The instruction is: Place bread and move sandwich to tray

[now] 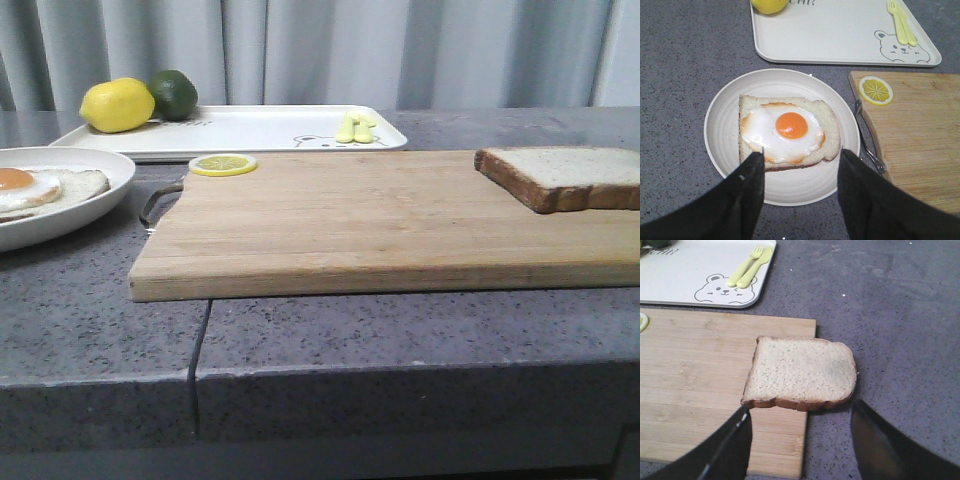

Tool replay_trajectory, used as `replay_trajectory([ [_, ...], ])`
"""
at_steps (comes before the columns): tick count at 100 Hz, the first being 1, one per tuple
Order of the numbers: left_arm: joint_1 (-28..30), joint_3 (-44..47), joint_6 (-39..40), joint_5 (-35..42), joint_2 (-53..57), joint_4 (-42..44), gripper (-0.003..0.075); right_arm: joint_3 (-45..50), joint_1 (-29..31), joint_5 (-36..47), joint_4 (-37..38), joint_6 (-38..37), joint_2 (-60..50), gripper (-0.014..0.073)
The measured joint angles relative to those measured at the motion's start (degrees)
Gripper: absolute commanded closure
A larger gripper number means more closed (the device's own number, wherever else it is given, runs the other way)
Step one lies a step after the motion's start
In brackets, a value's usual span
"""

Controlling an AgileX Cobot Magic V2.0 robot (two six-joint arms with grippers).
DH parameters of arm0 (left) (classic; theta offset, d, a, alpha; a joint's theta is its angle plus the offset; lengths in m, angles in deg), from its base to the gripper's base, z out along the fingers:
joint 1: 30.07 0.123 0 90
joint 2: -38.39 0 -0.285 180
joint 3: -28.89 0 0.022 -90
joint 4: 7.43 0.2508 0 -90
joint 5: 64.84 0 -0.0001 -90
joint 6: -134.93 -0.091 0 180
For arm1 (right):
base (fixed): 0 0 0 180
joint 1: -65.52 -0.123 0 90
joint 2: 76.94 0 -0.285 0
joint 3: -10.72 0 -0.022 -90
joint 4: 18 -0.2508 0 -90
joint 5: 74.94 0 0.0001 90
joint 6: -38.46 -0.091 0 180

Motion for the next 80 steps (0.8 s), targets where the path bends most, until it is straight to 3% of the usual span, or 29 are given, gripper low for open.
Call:
replay_trajectory([
  [45, 0.0, 0.0, 0.0, 0.0, 0.0, 0.0, 0.0407, 0.0, 0.0, 2.4, 0.0, -1.0, 0.0, 0.0146],
  [80, 0.0, 0.0, 0.0, -0.1, 0.0, 0.0, 0.0407, -0.1, 6.9, 6.4, -1.1, -1.8, 7.6, 0.0146],
])
